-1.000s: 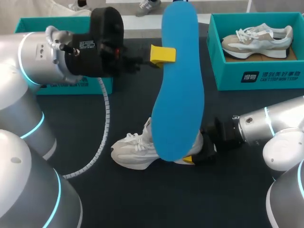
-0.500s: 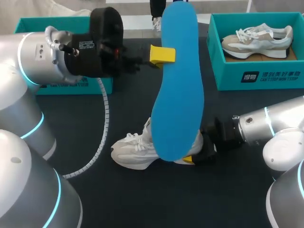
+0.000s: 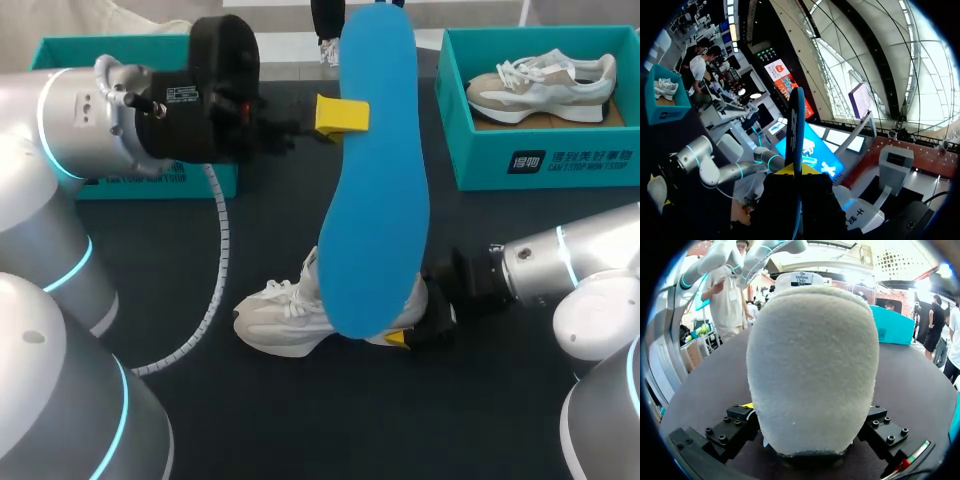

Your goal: Take the shoe out of the shoebox, open the shoe tongue, remove and reinsert the insole, then place the shoe into the shoebox

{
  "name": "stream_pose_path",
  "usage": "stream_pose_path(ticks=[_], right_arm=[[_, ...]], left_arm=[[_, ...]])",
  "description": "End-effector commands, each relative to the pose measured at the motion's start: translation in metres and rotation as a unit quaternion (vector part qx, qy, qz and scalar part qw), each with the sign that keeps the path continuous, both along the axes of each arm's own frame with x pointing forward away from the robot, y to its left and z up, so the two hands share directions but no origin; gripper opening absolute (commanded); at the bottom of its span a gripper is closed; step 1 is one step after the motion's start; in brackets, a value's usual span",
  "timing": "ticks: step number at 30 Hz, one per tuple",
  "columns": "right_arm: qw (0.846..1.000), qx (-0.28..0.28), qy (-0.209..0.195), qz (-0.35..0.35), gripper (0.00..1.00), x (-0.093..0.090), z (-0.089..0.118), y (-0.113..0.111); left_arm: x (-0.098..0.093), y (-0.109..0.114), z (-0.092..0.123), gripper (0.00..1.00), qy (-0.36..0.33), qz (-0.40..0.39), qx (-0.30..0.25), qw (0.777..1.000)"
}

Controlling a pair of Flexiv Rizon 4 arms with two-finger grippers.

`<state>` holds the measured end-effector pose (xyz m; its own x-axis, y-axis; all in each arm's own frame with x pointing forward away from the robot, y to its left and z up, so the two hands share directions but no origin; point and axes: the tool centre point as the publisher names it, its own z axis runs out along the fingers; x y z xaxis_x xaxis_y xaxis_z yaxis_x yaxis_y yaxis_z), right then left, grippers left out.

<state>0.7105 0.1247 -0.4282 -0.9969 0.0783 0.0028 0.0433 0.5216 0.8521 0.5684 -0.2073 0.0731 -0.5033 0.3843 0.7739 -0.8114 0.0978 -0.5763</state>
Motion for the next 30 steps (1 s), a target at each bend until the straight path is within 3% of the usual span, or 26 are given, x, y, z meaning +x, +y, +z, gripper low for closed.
stream_pose_path(ticks=[1, 17, 30], right_arm=[[1.0, 0.0, -0.004, -0.004, 1.0, -0.002, -0.003, 0.001], [0.999, -0.04, -0.007, -0.036, 1.0, -0.002, 0.014, -0.026], [0.986, -0.149, 0.021, -0.071, 1.0, -0.001, 0.044, -0.043]], left_arm=[[-0.001, 0.0, -0.002, 0.0, 0.0, 0.001, -0.001, 1.0], [-0.001, 0.0, -0.002, 0.0, 0.0, 0.001, -0.001, 1.0], [-0.001, 0.0, -0.002, 0.0, 0.0, 0.001, -0.001, 1.0]])
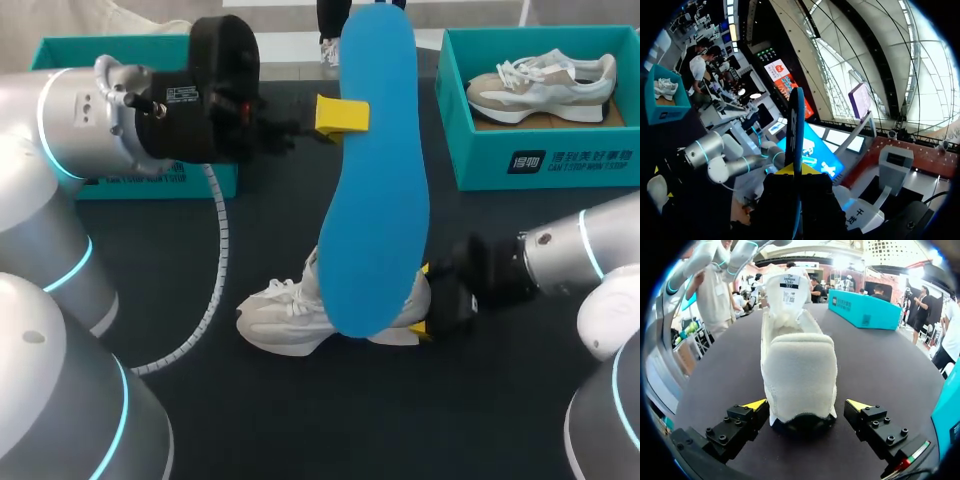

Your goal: Take the shoe out of the shoebox, open the shoe tongue, remove and reinsert the insole, then place the shoe into the shoebox

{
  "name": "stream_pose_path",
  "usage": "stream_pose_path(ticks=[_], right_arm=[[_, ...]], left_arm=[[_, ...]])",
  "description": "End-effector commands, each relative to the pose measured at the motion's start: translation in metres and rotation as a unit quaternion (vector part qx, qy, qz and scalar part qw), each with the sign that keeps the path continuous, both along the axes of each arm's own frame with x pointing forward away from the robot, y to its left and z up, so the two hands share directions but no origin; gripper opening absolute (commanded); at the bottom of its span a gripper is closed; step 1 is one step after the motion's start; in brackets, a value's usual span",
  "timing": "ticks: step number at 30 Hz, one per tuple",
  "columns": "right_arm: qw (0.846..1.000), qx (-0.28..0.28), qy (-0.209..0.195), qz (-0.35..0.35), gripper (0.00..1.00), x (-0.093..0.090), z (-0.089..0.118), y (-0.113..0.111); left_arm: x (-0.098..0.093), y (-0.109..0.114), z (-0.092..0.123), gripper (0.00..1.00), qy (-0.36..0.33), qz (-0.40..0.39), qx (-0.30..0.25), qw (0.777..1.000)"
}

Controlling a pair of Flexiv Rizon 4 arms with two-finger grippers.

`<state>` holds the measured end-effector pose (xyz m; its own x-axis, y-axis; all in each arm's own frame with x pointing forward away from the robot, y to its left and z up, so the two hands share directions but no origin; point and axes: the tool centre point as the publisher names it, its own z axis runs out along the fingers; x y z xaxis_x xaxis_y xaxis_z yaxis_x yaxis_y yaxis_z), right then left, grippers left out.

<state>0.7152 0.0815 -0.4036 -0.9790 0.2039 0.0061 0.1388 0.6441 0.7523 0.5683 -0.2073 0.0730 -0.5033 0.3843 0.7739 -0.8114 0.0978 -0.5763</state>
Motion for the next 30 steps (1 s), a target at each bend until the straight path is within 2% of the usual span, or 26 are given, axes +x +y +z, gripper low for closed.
stream_pose_path(ticks=[1, 10, 17, 20, 23, 30], right_arm=[[0.996, -0.085, 0.014, -0.01, 1.0, -0.006, 0.023, 0.0], [0.98, -0.191, 0.046, -0.011, 1.0, -0.008, 0.046, 0.001], [0.968, -0.243, 0.057, -0.025, 1.0, -0.014, 0.06, 0.003], [0.954, -0.289, 0.07, -0.034, 1.0, -0.017, 0.063, 0.004], [0.951, -0.294, 0.085, -0.05, 1.0, -0.019, 0.067, 0.005], [0.951, -0.294, 0.085, -0.05, 1.0, -0.019, 0.067, 0.005]], left_arm=[[-0.001, 0.0, -0.002, 0.0, 0.0, 0.001, -0.001, 1.0], [-0.001, 0.0, -0.002, 0.0, 0.0, 0.001, -0.001, 1.0], [-0.001, 0.0, -0.002, 0.0, 0.0, 0.001, -0.001, 1.0], [-0.001, 0.0, -0.002, 0.0, 0.0, 0.001, -0.001, 1.0], [-0.001, 0.0, -0.002, 0.0, 0.0, 0.001, -0.001, 1.0], [-0.001, 0.0, -0.002, 0.0, 0.0, 0.001, -0.001, 1.0]])
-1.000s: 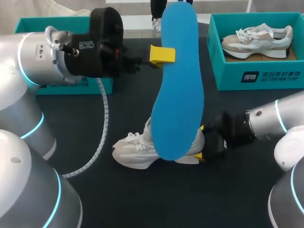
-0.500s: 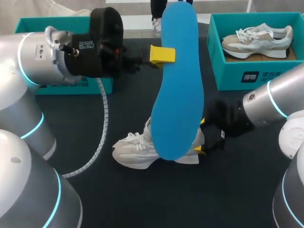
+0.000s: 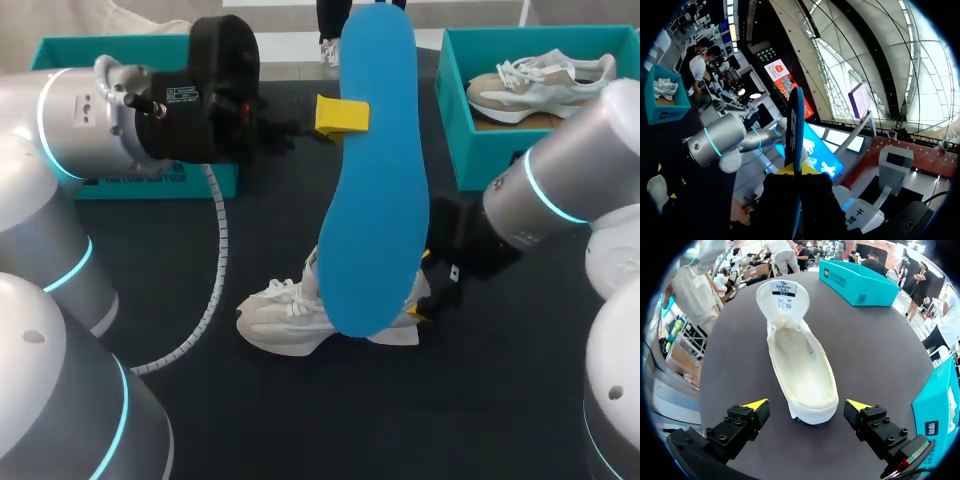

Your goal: Take the shoe out of the shoebox, open the shoe tongue, remove and reinsert the insole, then place the shoe into the shoebox

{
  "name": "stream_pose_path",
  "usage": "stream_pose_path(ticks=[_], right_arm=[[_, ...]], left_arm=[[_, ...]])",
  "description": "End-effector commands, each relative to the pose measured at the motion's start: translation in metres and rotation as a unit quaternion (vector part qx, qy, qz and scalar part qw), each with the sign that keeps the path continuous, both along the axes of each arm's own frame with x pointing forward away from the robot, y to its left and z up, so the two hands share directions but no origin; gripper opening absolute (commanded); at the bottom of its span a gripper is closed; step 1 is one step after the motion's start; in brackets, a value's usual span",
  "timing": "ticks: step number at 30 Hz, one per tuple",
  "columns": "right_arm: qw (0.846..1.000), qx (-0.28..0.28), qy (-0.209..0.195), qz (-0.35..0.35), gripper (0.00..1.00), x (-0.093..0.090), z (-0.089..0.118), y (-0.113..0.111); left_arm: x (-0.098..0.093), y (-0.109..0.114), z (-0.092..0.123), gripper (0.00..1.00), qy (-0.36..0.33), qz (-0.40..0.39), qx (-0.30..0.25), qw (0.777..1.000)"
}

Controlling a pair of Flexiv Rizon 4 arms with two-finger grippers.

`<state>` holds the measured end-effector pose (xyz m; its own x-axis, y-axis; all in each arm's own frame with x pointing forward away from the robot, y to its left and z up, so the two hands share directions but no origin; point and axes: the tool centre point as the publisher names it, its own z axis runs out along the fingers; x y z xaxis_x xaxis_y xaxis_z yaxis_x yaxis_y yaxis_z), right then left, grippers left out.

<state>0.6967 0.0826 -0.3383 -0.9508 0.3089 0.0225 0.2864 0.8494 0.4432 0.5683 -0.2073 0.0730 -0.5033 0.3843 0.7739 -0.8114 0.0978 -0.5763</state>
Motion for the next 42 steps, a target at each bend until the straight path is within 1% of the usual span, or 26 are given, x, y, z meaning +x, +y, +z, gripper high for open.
stream_pose_path(ticks=[1, 7, 9, 12, 15, 18, 28, 39, 40, 42], right_arm=[[0.993, -0.109, 0.033, 0.0, 1.0, 0.0, 0.002, 0.004], [0.993, -0.109, 0.033, 0.0, 1.0, 0.0, 0.002, 0.004], [0.994, -0.111, 0.016, 0.005, 1.0, 0.004, 0.012, 0.001], [0.992, -0.128, -0.003, 0.017, 1.0, 0.013, 0.024, -0.003], [0.99, -0.139, -0.012, 0.032, 1.0, 0.019, 0.032, 0.001], [0.99, -0.137, -0.012, 0.042, 1.0, 0.019, 0.035, 0.009], [0.991, -0.124, 0.007, 0.057, 1.0, 0.01, 0.02, 0.03], [0.991, -0.124, 0.007, 0.057, 1.0, 0.01, 0.02, 0.03], [0.99, -0.124, 0.008, 0.073, 1.0, 0.015, 0.02, 0.041], [0.987, -0.135, 0.011, 0.083, 1.0, 0.022, 0.019, 0.054]], left_arm=[[-0.001, 0.0, -0.002, 0.0, 0.0, 0.001, -0.001, 1.0], [-0.001, 0.0, -0.002, 0.0, 0.0, 0.001, -0.001, 1.0], [-0.001, 0.0, -0.002, 0.0, 0.0, 0.001, -0.001, 1.0], [-0.001, 0.0, -0.002, 0.0, 0.0, 0.001, -0.001, 1.0], [-0.001, 0.0, -0.002, 0.0, 0.0, 0.001, -0.001, 1.0], [-0.001, 0.0, -0.002, 0.0, 0.0, 0.001, -0.001, 1.0], [-0.001, 0.0, -0.002, 0.0, 0.0, 0.001, -0.001, 1.0], [-0.001, 0.0, -0.002, 0.0, 0.0, 0.001, -0.001, 1.0], [-0.001, 0.0, -0.002, 0.0, 0.0, 0.001, -0.001, 1.0], [-0.001, 0.0, -0.002, 0.0, 0.0, 0.001, -0.001, 1.0]])
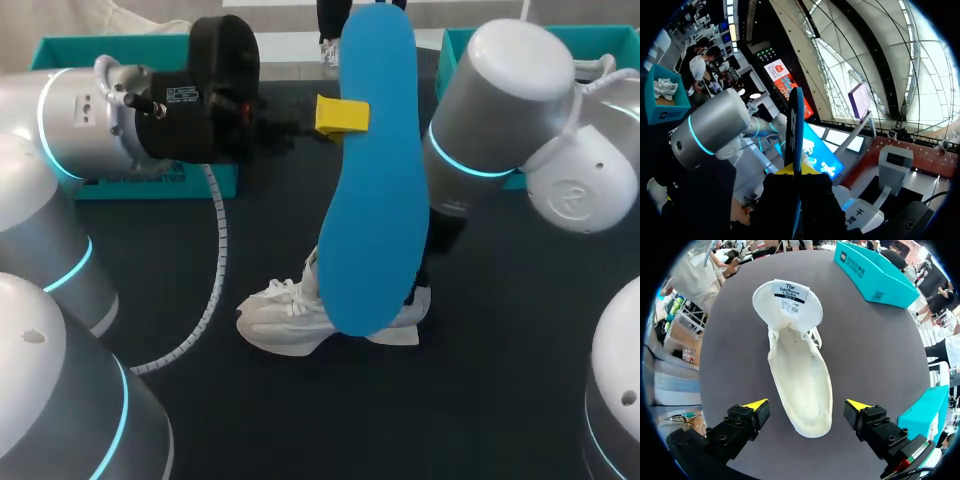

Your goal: Take the shoe out of the shoebox, open the shoe tongue, remove and reinsert the insole, then place the shoe into the shoebox

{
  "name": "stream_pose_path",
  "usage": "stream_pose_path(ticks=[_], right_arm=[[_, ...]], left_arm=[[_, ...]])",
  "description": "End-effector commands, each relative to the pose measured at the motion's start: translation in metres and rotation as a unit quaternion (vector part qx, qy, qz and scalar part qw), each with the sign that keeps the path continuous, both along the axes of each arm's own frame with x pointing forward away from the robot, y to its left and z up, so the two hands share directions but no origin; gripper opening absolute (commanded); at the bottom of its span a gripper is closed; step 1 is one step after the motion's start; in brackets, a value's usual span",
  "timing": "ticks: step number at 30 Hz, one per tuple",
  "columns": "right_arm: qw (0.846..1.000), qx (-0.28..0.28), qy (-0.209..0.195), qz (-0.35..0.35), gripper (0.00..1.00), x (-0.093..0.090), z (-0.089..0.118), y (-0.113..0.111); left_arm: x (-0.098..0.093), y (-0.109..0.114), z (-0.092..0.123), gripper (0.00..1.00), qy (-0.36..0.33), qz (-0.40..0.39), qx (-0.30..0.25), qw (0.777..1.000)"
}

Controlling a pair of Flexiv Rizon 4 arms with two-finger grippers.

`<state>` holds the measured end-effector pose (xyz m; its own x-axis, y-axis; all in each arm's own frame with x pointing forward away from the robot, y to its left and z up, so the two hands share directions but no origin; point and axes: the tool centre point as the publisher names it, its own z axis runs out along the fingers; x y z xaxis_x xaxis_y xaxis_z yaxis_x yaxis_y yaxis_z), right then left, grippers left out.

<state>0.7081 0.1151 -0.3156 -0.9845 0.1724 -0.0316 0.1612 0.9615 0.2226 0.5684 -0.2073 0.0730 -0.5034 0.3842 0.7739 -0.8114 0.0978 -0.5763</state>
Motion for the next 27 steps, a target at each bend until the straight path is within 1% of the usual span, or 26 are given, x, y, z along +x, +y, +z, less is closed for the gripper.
stream_pose_path(ticks=[1, 3, 5, 6, 8, 12, 13, 14, 15, 16, 19, 21, 26, 27], right_arm=[[1.0, -0.008, 0.004, 0.016, 1.0, 0.015, -0.005, 0.028], [1.0, -0.015, 0.008, 0.022, 1.0, 0.022, -0.012, 0.038], [0.999, -0.01, 0.015, 0.032, 1.0, 0.028, -0.02, 0.047], [0.999, -0.015, 0.015, 0.035, 1.0, 0.031, -0.025, 0.048], [0.999, -0.004, 0.015, 0.037, 1.0, 0.037, -0.032, 0.05], [0.999, -0.001, 0.019, 0.037, 1.0, 0.041, -0.045, 0.05], [0.999, 0.0, 0.02, 0.037, 0.96, 0.041, -0.047, 0.05], [0.999, 0.001, 0.023, 0.038, 0.84, 0.042, -0.053, 0.051], [0.999, 0.001, 0.026, 0.037, 0.76, 0.042, -0.056, 0.051], [0.999, 0.003, 0.028, 0.037, 0.58, 0.042, -0.061, 0.051], [0.999, 0.0, 0.041, 0.034, 0.47, 0.04, -0.07, 0.051], [0.998, 0.001, 0.046, 0.034, 0.43, 0.039, -0.076, 0.052], [0.998, -0.003, 0.06, 0.034, 0.42, 0.039, -0.085, 0.054], [0.997, -0.005, 0.064, 0.033, 0.39, 0.038, -0.087, 0.054]], left_arm=[[-0.001, 0.0, -0.002, 0.0, 0.0, 0.001, -0.001, 1.0], [-0.001, 0.0, -0.002, 0.0, 0.0, 0.001, -0.001, 1.0], [-0.001, 0.0, -0.002, 0.0, 0.0, 0.001, -0.001, 1.0], [-0.001, 0.0, -0.002, 0.0, 0.0, 0.001, -0.001, 1.0], [-0.001, 0.0, -0.002, 0.0, 0.0, 0.001, -0.001, 1.0], [-0.001, 0.0, -0.002, 0.0, 0.0, 0.001, -0.001, 1.0], [-0.001, 0.0, -0.002, 0.0, 0.0, 0.001, -0.001, 1.0], [-0.001, 0.0, -0.002, 0.0, 0.0, 0.001, -0.001, 1.0], [-0.001, 0.0, -0.002, 0.0, 0.0, 0.001, -0.001, 1.0], [-0.001, 0.0, -0.002, 0.0, 0.0, 0.001, -0.001, 1.0], [-0.001, 0.0, -0.002, 0.0, 0.0, 0.001, -0.001, 1.0], [-0.001, 0.0, -0.002, 0.0, 0.0, 0.001, -0.001, 1.0], [-0.001, 0.0, -0.002, 0.0, 0.0, 0.001, -0.001, 1.0], [-0.001, 0.0, -0.002, 0.0, 0.0, 0.001, -0.001, 1.0]])
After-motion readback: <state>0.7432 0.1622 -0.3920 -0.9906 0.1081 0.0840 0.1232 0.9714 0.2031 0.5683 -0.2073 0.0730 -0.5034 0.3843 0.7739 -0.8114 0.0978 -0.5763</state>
